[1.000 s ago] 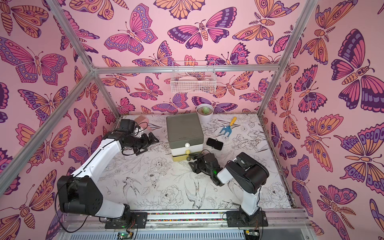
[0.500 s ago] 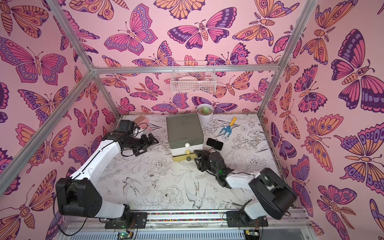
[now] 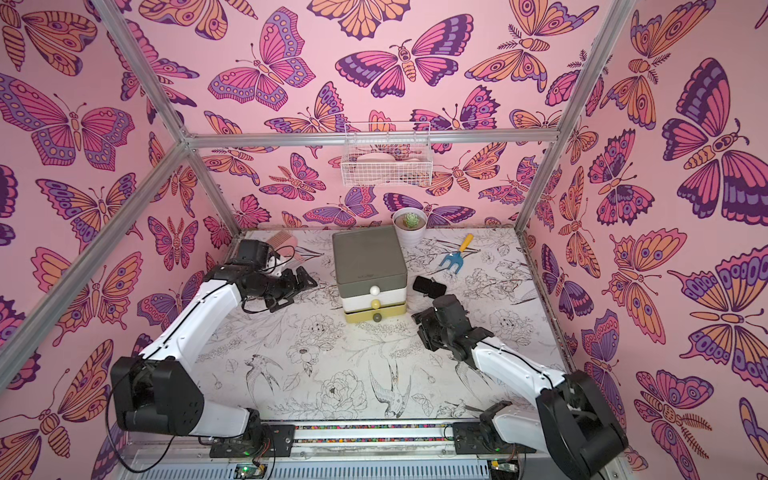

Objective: Place the brooch boxes into the drawer by color
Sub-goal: Open the drawer in the storage box.

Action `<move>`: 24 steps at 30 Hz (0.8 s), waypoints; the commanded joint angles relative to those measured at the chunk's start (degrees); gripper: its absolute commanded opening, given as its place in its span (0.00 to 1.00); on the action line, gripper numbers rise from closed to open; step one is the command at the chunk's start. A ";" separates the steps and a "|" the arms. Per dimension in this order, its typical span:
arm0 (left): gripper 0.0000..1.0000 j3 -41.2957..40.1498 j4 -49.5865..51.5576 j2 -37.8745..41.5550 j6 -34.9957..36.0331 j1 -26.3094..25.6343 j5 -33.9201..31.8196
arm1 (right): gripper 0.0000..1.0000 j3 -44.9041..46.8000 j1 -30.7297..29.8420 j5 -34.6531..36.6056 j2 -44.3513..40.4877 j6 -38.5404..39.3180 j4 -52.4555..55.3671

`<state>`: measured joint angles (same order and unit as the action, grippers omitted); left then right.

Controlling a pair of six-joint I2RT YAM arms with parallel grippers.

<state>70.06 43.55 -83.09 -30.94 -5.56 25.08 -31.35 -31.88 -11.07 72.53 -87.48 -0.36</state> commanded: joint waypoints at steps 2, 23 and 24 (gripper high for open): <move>1.00 -0.09 1.26 -0.01 0.84 0.01 -0.28 | 0.56 -5.08 0.64 -3.61 4.18 4.26 -1.89; 1.00 -0.43 1.12 -1.49 1.89 0.68 -0.65 | 0.56 -15.22 0.75 -4.93 17.04 8.13 -4.62; 1.00 -0.52 1.19 -1.62 1.93 0.75 -0.56 | 0.56 -15.31 0.72 -4.93 17.03 8.11 -4.78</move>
<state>70.06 43.55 -84.18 -30.26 -5.37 24.60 -44.58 -31.48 -16.01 89.47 -80.68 -4.89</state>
